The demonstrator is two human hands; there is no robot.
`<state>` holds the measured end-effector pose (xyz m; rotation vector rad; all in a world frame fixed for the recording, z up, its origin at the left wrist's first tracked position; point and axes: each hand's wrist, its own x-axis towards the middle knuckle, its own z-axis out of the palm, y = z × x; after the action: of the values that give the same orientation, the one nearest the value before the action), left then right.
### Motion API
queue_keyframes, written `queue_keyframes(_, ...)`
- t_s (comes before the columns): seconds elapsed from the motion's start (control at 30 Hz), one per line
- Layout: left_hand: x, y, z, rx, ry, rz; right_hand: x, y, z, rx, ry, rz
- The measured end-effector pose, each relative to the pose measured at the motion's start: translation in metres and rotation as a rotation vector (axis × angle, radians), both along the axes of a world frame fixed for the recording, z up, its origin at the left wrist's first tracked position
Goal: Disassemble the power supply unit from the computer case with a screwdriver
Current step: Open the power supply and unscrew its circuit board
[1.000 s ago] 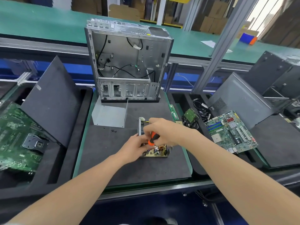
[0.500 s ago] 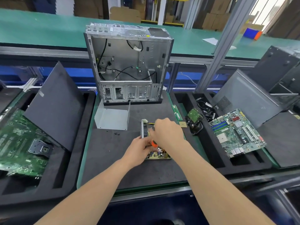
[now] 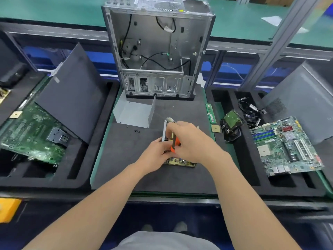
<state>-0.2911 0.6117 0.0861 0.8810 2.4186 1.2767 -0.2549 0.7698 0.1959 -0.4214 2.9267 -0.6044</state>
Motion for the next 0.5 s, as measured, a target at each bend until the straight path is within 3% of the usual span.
queue_keyframes(0.2, 0.001, 0.001, -0.001, -0.047, -0.072, 0.053, 0.004, -0.003, -0.002, 0.119, 0.046, -0.420)
queue_keyframes(0.3, 0.002, 0.001, -0.001, -0.018, -0.071, 0.081, 0.005, -0.012, -0.008, 0.136, 0.068, -0.440)
queue_keyframes(0.5, 0.003, 0.003, 0.001, 0.011, -0.071, 0.069, 0.001, -0.004, -0.005, -0.032, -0.036, -0.345)
